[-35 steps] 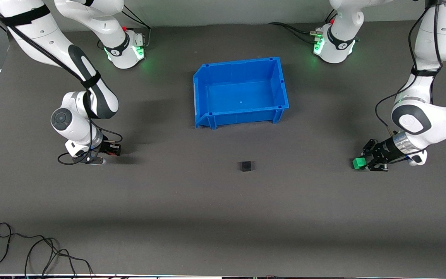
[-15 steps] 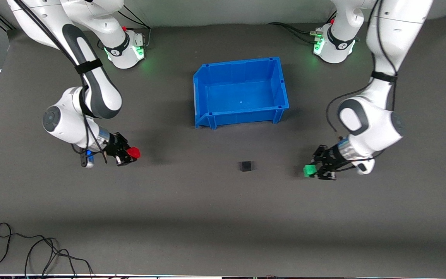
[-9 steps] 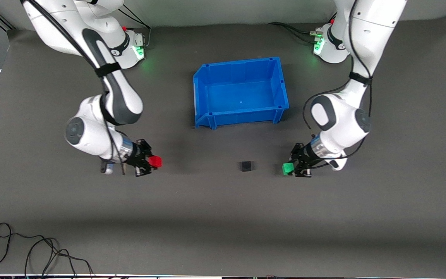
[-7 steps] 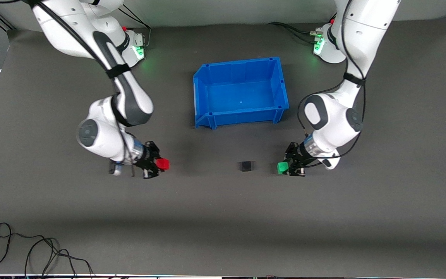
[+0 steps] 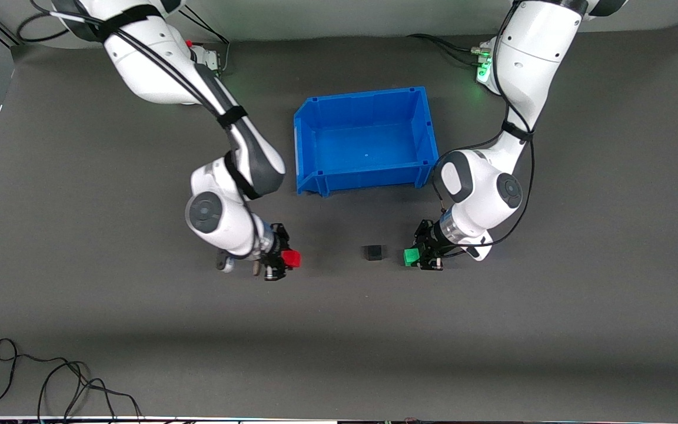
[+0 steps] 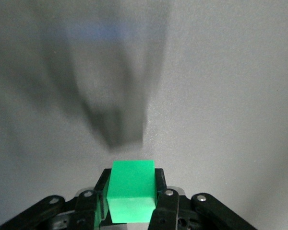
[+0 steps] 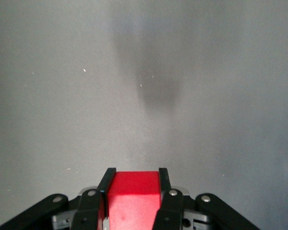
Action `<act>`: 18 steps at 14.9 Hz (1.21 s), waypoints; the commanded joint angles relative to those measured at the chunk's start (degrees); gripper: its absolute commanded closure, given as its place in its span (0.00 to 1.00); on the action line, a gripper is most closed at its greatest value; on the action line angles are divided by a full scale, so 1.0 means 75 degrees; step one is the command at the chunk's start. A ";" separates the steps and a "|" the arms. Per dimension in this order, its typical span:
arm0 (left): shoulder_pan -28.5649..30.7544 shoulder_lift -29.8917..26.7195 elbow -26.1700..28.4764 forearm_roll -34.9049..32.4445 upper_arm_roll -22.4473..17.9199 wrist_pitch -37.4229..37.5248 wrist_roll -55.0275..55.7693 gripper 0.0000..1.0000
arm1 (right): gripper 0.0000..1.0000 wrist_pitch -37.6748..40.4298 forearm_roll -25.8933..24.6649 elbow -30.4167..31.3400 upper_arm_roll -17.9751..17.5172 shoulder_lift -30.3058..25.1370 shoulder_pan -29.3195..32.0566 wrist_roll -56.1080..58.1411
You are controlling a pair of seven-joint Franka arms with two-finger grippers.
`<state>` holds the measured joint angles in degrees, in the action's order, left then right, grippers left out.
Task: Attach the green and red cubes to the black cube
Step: 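Carry the red cube and green cube toward the black cube, then press the red and green cubes against the black cube's sides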
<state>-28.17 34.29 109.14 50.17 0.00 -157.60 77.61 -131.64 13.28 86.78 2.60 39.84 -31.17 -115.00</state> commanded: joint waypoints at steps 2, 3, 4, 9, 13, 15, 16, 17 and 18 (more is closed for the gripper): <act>-0.0299 0.0232 -0.0265 -0.0184 -0.0152 0.0072 0.0468 0.76 | 1.00 0.0419 -0.0552 -0.0988 0.0075 0.0618 -0.0507 -0.0979; -0.0299 0.0291 -0.0313 -0.0301 -0.0140 0.0165 0.0550 0.79 | 1.00 0.0419 -0.0552 -0.1023 0.0075 0.0630 -0.0589 -0.1061; -0.0299 0.0326 -0.0383 -0.0325 -0.0152 0.0316 0.0597 0.81 | 1.00 0.0419 -0.0575 -0.1070 0.0075 0.0699 -0.0717 -0.1189; -0.0416 0.0444 -0.0418 -0.0314 -0.0140 0.0388 0.0644 0.82 | 1.00 0.0560 -0.0680 -0.1736 0.0087 0.1191 -0.1233 -0.1822; -0.0486 0.0643 -0.0653 -0.0325 -0.0140 0.0377 0.0984 0.82 | 1.00 0.0595 -0.1020 -0.2323 0.0087 0.1707 -0.1456 -0.2456; -0.0522 0.0667 -0.0700 -0.0314 -0.0140 0.0376 0.1031 0.82 | 1.00 0.0595 -0.1020 -0.2453 0.0087 0.1848 -0.1480 -0.2480; -0.0522 0.0667 -0.0700 -0.0325 -0.0140 0.0376 0.1031 0.82 | 1.00 0.0595 -0.1020 -0.2511 0.0087 0.1930 -0.1538 -0.2480; -0.0533 0.0690 -0.0700 -0.0314 -0.0140 0.0376 0.1031 0.82 | 1.00 0.0583 -0.1020 -0.2605 0.0087 0.2012 -0.1574 -0.2561; -0.0533 0.0690 -0.0711 -0.0314 -0.0140 0.0365 0.1054 0.82 | 1.00 0.0583 -0.1020 -0.2698 0.0087 0.2117 -0.1586 -0.2666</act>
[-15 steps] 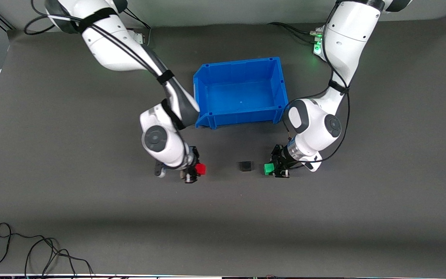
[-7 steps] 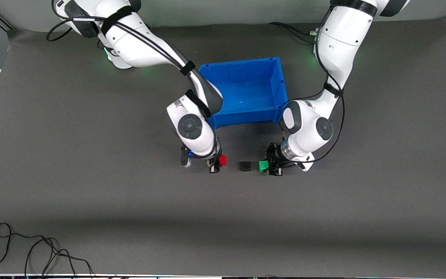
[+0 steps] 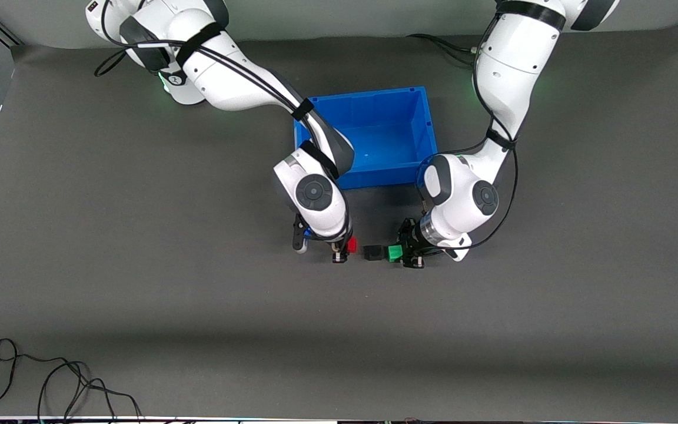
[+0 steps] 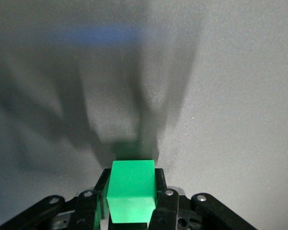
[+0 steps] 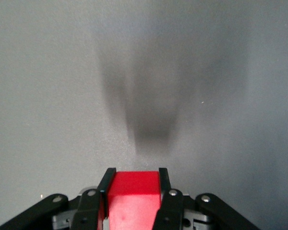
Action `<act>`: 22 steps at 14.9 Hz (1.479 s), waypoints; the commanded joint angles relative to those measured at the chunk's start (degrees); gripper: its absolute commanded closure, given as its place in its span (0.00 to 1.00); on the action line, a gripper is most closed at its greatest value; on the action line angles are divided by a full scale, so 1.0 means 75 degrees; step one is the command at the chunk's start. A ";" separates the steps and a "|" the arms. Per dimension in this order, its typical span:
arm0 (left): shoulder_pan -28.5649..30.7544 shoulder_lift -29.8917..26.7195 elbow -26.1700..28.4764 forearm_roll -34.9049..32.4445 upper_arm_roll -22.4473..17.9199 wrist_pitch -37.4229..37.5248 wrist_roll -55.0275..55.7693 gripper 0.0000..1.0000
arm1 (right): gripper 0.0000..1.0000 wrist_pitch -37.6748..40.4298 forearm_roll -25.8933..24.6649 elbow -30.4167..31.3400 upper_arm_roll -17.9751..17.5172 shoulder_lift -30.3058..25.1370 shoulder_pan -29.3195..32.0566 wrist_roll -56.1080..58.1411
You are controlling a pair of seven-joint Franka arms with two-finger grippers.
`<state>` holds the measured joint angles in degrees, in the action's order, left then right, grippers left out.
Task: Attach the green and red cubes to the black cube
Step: 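Press the red and green cubes against the black cube's sides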
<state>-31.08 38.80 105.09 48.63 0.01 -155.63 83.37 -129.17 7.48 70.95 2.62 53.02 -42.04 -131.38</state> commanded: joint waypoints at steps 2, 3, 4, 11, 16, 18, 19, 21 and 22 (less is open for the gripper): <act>-0.0191 0.0089 -0.0172 -0.0109 -0.0142 0.0102 0.0333 0.82 | 1.00 0.0242 -0.0259 -0.0892 0.0084 0.0652 -0.0171 -0.0564; -0.0191 0.0089 -0.0172 -0.0109 -0.0142 0.0102 0.0333 0.82 | 1.00 0.0242 -0.0259 -0.1056 0.0095 0.0804 -0.0206 -0.0576; -0.0192 0.0089 -0.0172 -0.0109 -0.0142 0.0102 0.0333 0.82 | 1.00 0.0230 -0.0259 -0.1151 0.0095 0.0899 -0.0218 -0.0623; -0.0355 0.0089 -0.0172 -0.0109 -0.0142 0.0008 0.0473 0.82 | 1.00 0.0137 -0.0271 -0.1198 0.0095 0.1098 -0.0254 -0.0705; -0.0484 0.0089 -0.0219 -0.0109 -0.0142 -0.0004 0.0626 0.82 | 1.00 -0.0215 -0.0271 -0.1198 0.0107 0.1216 -0.0265 -0.0811; -0.0508 0.0089 -0.0231 -0.0109 -0.0154 -0.0004 0.0708 0.82 | 1.00 -0.0227 -0.0271 -0.1198 0.0107 0.1239 -0.0265 -0.0811; -0.0508 0.0089 -0.0243 -0.0109 -0.0142 -0.0004 0.0708 0.82 | 1.00 -0.0227 -0.0271 -0.1198 0.0107 0.1251 -0.0265 -0.0834; -0.0554 0.0089 -0.0278 -0.0121 -0.0142 -0.0015 0.0708 0.82 | 1.00 -0.0227 -0.0271 -0.1198 0.0107 0.1251 -0.0265 -0.0834; -0.0613 0.0089 -0.0278 -0.0109 -0.0142 -0.0016 0.0708 0.82 | 1.00 -0.0296 -0.0271 -0.1198 0.0107 0.1251 -0.0265 -0.0846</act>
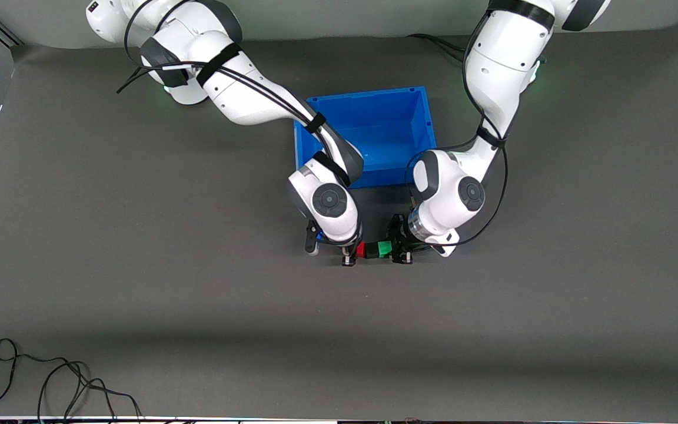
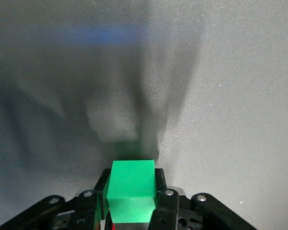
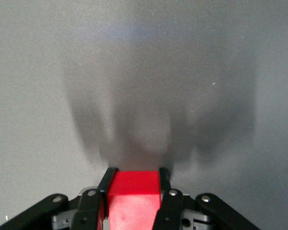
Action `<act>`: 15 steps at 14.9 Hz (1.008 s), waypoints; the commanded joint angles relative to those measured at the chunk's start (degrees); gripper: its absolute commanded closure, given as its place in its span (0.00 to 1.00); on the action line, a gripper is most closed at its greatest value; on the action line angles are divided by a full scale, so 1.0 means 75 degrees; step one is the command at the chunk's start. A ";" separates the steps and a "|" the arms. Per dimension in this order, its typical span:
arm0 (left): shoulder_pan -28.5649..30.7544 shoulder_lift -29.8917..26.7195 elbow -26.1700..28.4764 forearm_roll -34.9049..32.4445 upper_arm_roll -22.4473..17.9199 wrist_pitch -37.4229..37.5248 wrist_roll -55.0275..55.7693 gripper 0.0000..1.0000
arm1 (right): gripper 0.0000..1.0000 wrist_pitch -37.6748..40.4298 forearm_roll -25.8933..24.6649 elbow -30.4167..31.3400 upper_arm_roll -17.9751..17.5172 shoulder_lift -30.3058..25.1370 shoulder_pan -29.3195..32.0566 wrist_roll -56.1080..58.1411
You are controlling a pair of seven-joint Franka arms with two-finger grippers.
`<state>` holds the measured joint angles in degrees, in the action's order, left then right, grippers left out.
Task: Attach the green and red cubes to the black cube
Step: 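Press the red and green cubes against the black cube's sides, then open both grippers and release the cubes beside the black cube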
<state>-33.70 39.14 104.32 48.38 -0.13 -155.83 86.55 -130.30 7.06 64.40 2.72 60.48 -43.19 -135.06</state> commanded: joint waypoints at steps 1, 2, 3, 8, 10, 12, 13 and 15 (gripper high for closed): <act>-0.0264 0.0043 -0.0198 -0.0076 -0.0123 0.0011 0.0296 0.81 | 1.00 -0.0193 -0.0215 -0.0313 0.0094 0.0256 -0.0112 -0.0414; -0.0264 0.0055 -0.0222 -0.0099 -0.0123 0.0011 0.0285 0.71 | 1.00 -0.0240 -0.0215 -0.0313 0.0094 0.0268 -0.0100 -0.0449; -0.0264 0.0066 -0.0222 -0.0122 -0.0135 0.0011 0.0285 0.53 | 1.00 -0.0275 -0.0215 -0.0313 0.0094 0.0303 -0.0100 -0.0461; -0.0206 -0.0003 -0.0140 -0.0169 -0.0357 0.0081 0.0215 0.00 | 1.00 -0.0287 -0.0215 -0.0313 0.0094 0.0361 -0.0030 -0.0450; -0.0159 -0.0062 -0.0093 -0.0484 -0.0556 0.0163 0.0214 0.00 | 0.95 -0.0287 -0.0215 -0.0325 0.0094 0.0350 -0.0006 -0.0357; -0.0066 -0.0120 -0.0023 -0.0521 -0.0662 0.0175 0.0156 0.00 | 0.34 -0.0299 -0.0204 -0.0348 0.0094 0.0315 0.0075 -0.0147; -0.0042 -0.0191 0.0035 -0.0590 -0.0778 0.0245 0.0028 0.00 | 0.05 -0.0287 -0.0204 -0.0348 0.0094 0.0268 0.0099 0.0133; -0.0042 -0.0366 0.0094 -0.0801 -0.1199 0.0758 -0.0474 0.00 | 0.05 -0.0264 -0.0169 -0.0348 0.0106 0.0082 0.0227 0.0440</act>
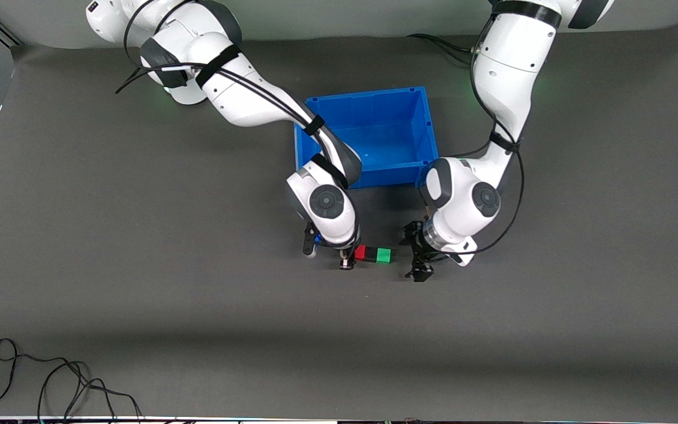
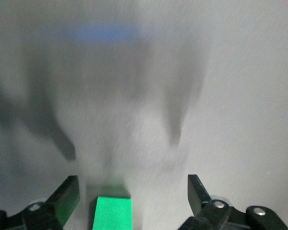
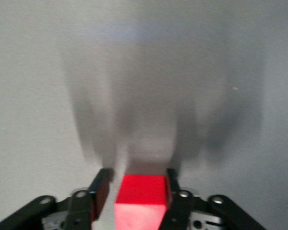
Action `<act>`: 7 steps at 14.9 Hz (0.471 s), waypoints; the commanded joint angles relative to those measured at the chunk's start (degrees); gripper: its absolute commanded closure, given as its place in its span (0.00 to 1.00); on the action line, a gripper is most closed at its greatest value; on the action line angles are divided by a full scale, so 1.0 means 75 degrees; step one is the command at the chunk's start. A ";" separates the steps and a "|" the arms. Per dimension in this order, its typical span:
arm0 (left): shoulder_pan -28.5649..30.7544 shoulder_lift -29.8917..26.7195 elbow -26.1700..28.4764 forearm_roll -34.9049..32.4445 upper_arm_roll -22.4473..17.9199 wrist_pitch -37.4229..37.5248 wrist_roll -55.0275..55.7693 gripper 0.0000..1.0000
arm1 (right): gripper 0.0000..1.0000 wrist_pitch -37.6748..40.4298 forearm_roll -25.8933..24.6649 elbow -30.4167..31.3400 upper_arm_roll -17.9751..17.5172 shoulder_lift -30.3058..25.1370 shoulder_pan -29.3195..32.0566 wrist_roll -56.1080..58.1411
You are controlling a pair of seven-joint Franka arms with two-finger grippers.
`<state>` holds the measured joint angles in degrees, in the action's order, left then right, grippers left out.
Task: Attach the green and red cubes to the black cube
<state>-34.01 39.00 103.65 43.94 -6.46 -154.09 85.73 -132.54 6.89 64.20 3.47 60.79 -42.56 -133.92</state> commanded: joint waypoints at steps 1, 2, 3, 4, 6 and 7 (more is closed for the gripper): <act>-0.0012 -0.0476 0.0184 -0.0268 -0.0658 0.0947 -0.0774 0.00 | 0.05 0.0094 -0.0133 -0.0310 -0.0029 -0.0158 0.0340 0.0533; 0.0000 -0.0617 0.0195 -0.0315 -0.0963 0.1415 -0.1231 0.00 | 0.05 0.0187 -0.0063 -0.0241 -0.0087 -0.0404 0.0481 0.1034; -0.0012 -0.0781 0.0195 -0.0386 -0.1314 0.1977 -0.1723 0.00 | 0.05 0.0548 0.0042 -0.0228 -0.0099 -0.0627 0.0587 0.1480; -0.0012 -0.0945 0.0184 -0.0537 -0.1689 0.2539 -0.2203 0.00 | 0.05 0.1027 0.0170 -0.0251 -0.0100 -0.0826 0.0739 0.1821; 0.0000 -0.1285 0.0160 -0.1005 -0.2404 0.3618 -0.3106 0.00 | 0.05 0.1801 0.0568 -0.0252 -0.0100 -0.1400 0.1079 0.2582; 0.0000 -0.1437 0.0149 -0.1263 -0.2721 0.3994 -0.3563 0.00 | 0.05 0.2258 0.0837 -0.0228 -0.0100 -0.1681 0.1277 0.3073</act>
<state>-33.61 32.05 103.59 37.77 -22.67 -130.15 65.39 -121.93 9.62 60.86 3.40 53.83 -35.59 -117.78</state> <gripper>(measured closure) 0.000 0.044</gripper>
